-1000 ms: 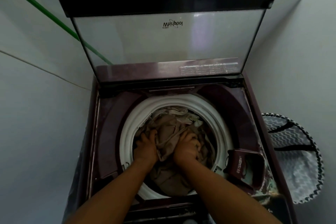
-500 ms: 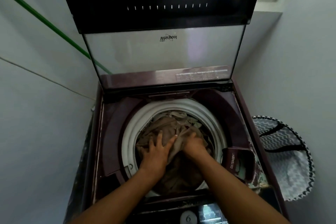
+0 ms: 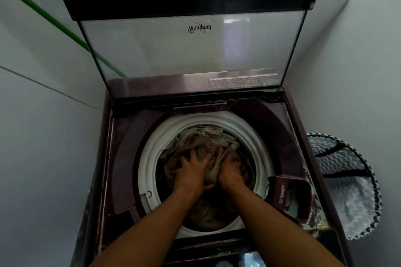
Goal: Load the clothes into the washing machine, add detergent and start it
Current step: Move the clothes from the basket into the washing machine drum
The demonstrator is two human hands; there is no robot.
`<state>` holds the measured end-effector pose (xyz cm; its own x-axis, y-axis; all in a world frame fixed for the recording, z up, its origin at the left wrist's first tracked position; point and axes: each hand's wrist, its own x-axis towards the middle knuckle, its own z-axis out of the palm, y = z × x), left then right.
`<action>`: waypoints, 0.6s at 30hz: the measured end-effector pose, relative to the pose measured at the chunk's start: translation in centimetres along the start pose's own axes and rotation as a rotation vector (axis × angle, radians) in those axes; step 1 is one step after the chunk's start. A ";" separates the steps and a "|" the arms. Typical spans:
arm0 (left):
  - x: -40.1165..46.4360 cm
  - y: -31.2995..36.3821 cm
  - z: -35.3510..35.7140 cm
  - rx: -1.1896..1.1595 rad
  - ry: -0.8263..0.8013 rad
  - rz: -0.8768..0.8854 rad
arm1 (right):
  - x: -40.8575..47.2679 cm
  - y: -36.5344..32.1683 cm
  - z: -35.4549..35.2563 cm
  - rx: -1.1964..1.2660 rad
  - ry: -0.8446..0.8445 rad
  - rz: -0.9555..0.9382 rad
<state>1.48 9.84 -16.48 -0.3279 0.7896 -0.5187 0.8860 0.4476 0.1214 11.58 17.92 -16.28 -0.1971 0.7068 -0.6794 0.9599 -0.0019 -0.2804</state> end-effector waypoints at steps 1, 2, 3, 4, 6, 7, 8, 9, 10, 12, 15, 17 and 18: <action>0.1 0.0 -0.1 -0.002 0.013 0.007 | 0.4 -0.1 0.0 -0.046 -0.020 0.004; 0.2 0.0 -0.1 -0.008 0.024 0.015 | 1.1 -0.1 0.1 -0.089 -0.034 0.003; 0.3 0.1 -0.1 -0.016 0.032 0.024 | 1.4 -0.1 0.2 -0.133 -0.033 -0.002; 0.5 0.2 -0.1 -0.024 0.037 0.031 | 1.7 0.0 0.3 -0.171 -0.030 -0.007; 0.8 0.6 0.1 -0.045 0.037 0.041 | 1.9 0.4 0.5 -0.180 -0.020 0.023; 1.0 0.8 0.1 -0.053 0.038 0.047 | 2.0 0.6 0.6 -0.161 -0.020 0.041; 1.2 1.0 0.1 -0.056 0.037 0.054 | 2.0 0.6 0.5 -0.159 -0.017 0.053; 1.4 1.1 -0.1 -0.057 0.034 0.059 | 2.2 0.6 0.5 -0.172 -0.012 0.057; 1.5 1.2 -0.2 -0.054 0.027 0.063 | 2.5 0.6 0.4 -0.200 -0.009 0.061; 1.6 1.3 -0.5 -0.040 0.002 0.062 | 3.2 0.8 0.5 -0.242 -0.018 0.037; 1.2 1.1 -1.1 -0.040 -0.020 0.053 | 2.6 0.2 -0.4 -0.302 -0.078 -0.005; 0.6 0.5 -1.3 -0.044 -0.023 0.066 | 1.6 -0.3 -1.2 -0.301 -0.096 -0.011; 0.3 0.1 -1.3 -0.050 -0.033 0.074 | 1.0 -0.4 -1.5 -0.289 -0.091 -0.010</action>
<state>1.10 10.67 -15.53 -0.2506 0.8073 -0.5343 0.8894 0.4100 0.2023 11.26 19.74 -15.83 -0.2111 0.6397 -0.7390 0.9723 0.2154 -0.0912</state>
